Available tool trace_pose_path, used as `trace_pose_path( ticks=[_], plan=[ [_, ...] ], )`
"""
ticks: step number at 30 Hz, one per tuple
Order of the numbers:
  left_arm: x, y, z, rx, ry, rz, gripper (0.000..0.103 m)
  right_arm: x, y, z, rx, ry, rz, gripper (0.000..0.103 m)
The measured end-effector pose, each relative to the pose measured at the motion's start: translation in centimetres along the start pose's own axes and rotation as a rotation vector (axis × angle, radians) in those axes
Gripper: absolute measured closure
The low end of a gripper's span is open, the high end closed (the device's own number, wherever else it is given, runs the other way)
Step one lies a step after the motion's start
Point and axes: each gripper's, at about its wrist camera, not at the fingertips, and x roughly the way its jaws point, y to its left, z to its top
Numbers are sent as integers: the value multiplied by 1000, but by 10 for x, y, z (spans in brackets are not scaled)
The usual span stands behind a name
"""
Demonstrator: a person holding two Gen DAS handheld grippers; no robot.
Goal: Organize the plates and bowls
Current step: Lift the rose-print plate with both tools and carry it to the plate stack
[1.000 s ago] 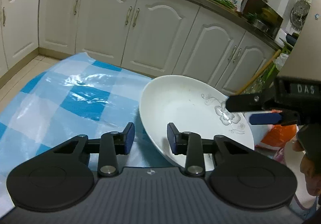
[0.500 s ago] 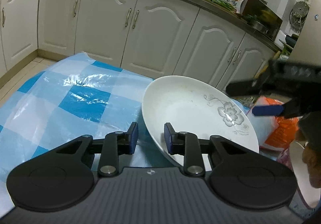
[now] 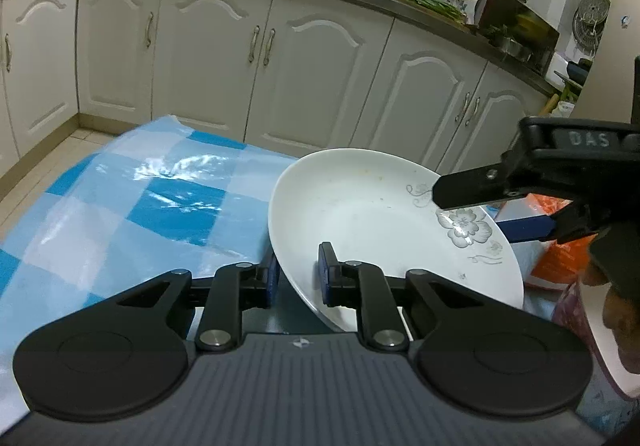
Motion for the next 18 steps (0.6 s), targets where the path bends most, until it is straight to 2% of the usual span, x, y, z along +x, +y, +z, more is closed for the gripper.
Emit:
trace_pose_path(
  ticks=[6,18],
  plan=[
    [-31,6,-1,8,-46,24,86,-13,15,-15,-7,11,52,0],
    [-92,6,-15,-21,-88,13,86,-56,29,-58,54,-17,160,0]
  ],
)
